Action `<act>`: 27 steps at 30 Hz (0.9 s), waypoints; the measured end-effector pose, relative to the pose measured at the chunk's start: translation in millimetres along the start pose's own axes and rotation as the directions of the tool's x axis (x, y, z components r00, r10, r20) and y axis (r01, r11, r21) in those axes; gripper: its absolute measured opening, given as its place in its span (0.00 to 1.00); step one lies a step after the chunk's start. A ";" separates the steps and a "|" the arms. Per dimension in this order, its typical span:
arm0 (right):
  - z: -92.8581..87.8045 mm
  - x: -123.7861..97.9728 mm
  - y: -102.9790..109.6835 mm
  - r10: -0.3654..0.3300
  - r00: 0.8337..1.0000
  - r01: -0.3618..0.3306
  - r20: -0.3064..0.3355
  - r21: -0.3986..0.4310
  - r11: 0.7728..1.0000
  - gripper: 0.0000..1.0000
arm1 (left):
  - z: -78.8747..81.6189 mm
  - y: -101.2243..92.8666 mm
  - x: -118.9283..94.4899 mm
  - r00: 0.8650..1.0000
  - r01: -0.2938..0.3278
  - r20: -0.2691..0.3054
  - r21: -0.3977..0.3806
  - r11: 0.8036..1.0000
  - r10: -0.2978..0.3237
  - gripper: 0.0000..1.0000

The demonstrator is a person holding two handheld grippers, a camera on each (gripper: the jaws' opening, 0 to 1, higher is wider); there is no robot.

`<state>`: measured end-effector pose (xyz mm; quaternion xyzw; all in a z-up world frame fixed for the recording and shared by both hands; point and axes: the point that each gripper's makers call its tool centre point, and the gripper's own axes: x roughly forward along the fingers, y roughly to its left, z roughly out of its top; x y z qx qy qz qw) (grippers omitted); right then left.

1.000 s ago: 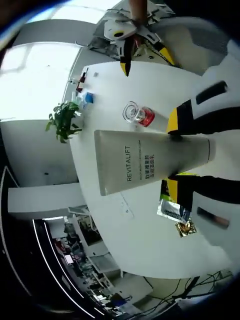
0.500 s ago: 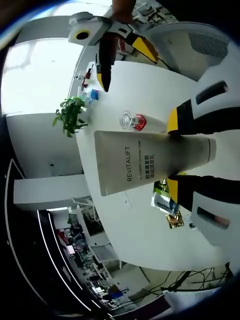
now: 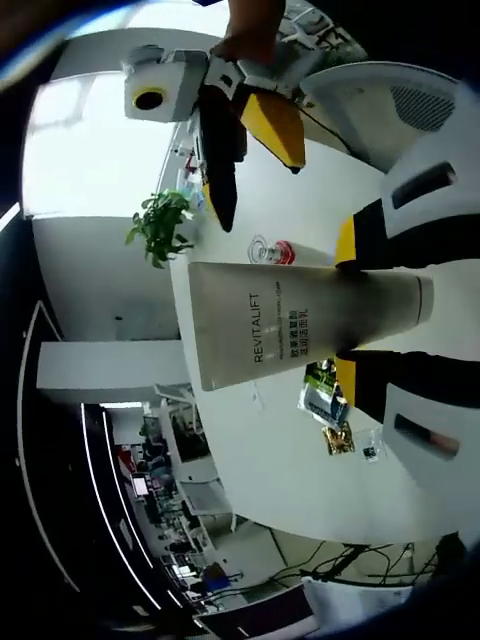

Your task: Arrange the skincare products in the storage area until every visible bottle or jar stands upright without overlapping.

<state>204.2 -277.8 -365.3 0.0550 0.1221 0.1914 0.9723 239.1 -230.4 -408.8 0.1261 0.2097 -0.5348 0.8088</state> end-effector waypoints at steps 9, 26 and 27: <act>15.7 21.4 29.7 0.070 0.996 -0.075 0.050 0.097 0.992 0.51 | 0.1 -18.1 -11.8 1.000 0.006 0.028 -0.022 1.000 -0.006 0.30; -0.2 40.5 45.5 0.111 0.993 -0.103 -0.048 0.132 0.986 0.16 | 5.6 -29.4 -13.3 0.998 -0.042 0.039 0.067 0.997 0.039 0.30; -1.7 40.9 40.2 0.081 0.995 -0.074 -0.057 0.119 0.990 0.12 | 5.3 -29.0 -13.1 0.999 -0.044 0.035 0.069 0.997 0.041 0.30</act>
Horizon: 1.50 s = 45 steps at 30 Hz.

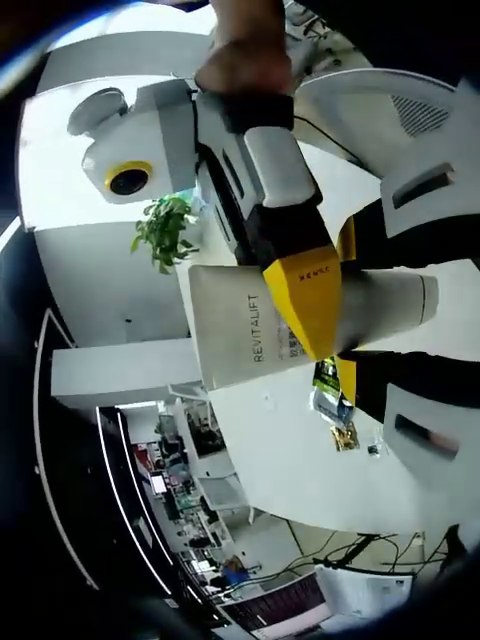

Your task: Arrange the skincare products in the storage area until every visible bottle or jar stands upright without overlapping.

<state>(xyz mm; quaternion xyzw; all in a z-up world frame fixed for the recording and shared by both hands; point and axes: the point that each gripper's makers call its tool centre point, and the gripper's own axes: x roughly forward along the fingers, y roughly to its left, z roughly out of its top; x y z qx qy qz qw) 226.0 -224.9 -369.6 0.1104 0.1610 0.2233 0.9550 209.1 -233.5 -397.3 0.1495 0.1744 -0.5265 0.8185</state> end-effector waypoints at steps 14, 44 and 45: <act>0.5 -5.5 -2.3 0.008 1.000 -0.008 0.011 -0.045 0.999 0.03 | 3.0 -1.7 -1.2 1.000 -0.008 0.018 0.047 0.999 0.007 0.32; -46.6 -32.8 38.4 0.368 0.908 -0.418 -0.200 -0.390 0.820 0.02 | 39.2 -43.1 -45.0 0.860 0.509 -0.204 0.426 0.748 -0.469 0.33; -47.0 -33.1 38.6 0.377 0.904 -0.427 -0.202 -0.387 0.817 0.02 | 36.8 -43.8 -44.3 0.852 0.521 -0.224 0.437 0.733 -0.472 0.31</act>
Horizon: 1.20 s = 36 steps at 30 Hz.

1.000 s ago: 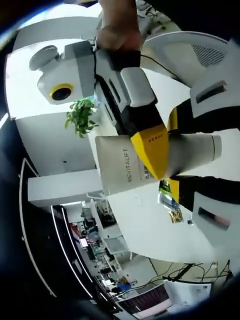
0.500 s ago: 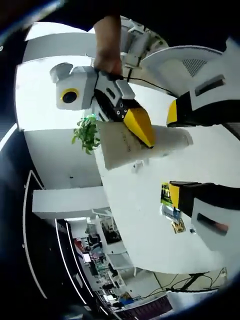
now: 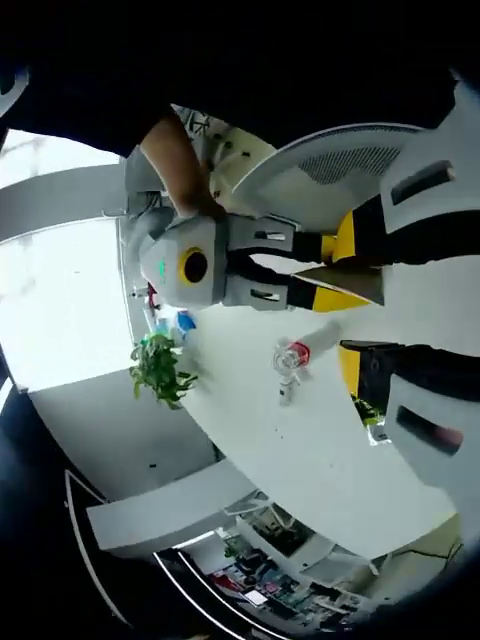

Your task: Arrange the skincare products in the storage area until every visible bottle or jar stands upright without overlapping.

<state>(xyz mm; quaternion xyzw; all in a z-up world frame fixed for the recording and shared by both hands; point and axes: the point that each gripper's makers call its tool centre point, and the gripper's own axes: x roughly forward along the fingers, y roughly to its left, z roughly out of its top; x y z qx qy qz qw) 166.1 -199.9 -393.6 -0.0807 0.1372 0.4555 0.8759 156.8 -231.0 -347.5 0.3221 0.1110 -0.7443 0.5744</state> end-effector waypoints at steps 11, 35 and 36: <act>-3.3 -5.1 -9.0 0.015 1.000 -0.016 0.008 0.010 1.000 0.02 | -6.6 -1.9 12.5 0.996 0.061 -0.076 0.052 0.997 -0.056 0.19; -23.8 -11.8 -21.9 -0.078 0.995 0.077 -0.058 -0.017 0.997 0.08 | -16.4 3.0 45.7 0.971 0.131 -0.220 0.145 0.981 -0.097 0.09; -25.0 -12.0 -22.2 -0.081 0.995 0.081 -0.058 -0.010 0.997 0.09 | -16.8 3.8 46.5 0.970 0.136 -0.222 0.148 0.980 -0.101 0.09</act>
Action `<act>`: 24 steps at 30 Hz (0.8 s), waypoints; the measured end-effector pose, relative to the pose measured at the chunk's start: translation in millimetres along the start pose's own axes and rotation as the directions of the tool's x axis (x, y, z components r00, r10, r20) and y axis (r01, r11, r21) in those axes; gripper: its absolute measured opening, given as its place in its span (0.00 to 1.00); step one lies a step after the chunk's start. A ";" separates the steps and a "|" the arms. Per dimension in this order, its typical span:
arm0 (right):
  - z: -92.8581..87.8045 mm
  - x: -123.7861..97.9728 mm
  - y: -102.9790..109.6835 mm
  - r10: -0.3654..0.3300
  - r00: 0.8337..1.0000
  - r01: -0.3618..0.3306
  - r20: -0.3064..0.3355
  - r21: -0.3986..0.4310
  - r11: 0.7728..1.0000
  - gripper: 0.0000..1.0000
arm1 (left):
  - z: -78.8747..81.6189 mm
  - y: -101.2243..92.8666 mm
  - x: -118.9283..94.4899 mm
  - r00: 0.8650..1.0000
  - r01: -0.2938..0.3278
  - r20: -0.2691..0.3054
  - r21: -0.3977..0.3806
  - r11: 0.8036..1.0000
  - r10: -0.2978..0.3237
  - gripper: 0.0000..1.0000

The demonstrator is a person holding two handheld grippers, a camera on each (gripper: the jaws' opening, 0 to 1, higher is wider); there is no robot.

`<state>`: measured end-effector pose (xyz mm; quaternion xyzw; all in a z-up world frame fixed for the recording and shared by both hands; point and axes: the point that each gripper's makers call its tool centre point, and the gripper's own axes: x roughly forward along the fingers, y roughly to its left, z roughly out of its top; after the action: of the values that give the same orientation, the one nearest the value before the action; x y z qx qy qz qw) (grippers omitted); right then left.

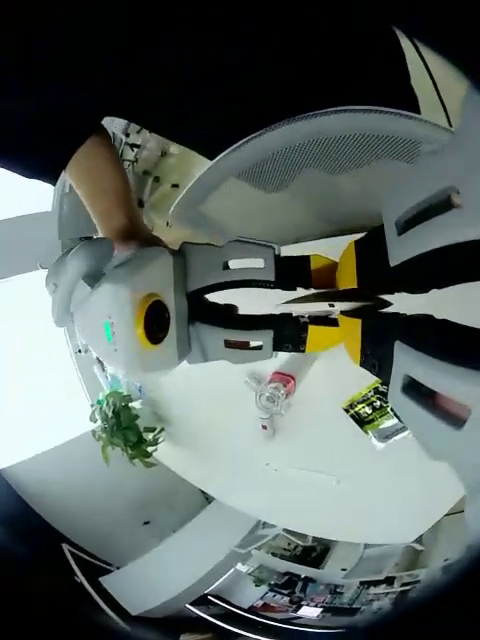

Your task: Arrange the skincare products in the storage area until every visible bottle or jar stands upright without overlapping.

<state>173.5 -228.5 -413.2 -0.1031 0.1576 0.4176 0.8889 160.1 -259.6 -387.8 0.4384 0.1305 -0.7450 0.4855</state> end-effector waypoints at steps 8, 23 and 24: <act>-26.9 -13.2 -6.1 -0.090 0.995 0.093 -0.034 0.099 0.991 0.22 | 2.7 10.3 5.2 1.000 0.004 0.004 -0.005 1.000 -0.004 0.08; -91.3 -54.9 -7.3 -0.275 0.950 0.301 -0.149 0.187 0.935 0.34 | -12.1 53.0 30.9 0.999 -0.038 0.015 -0.058 0.998 0.039 0.08; -94.4 -57.4 -8.2 -0.292 0.943 0.319 -0.158 0.187 0.929 0.36 | -13.4 55.4 33.4 0.999 -0.039 0.017 -0.061 0.997 0.040 0.08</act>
<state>127.0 -304.2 -479.5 -0.0586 0.2392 0.2474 0.9371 208.8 -299.1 -408.8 0.4192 0.1401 -0.7349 0.5143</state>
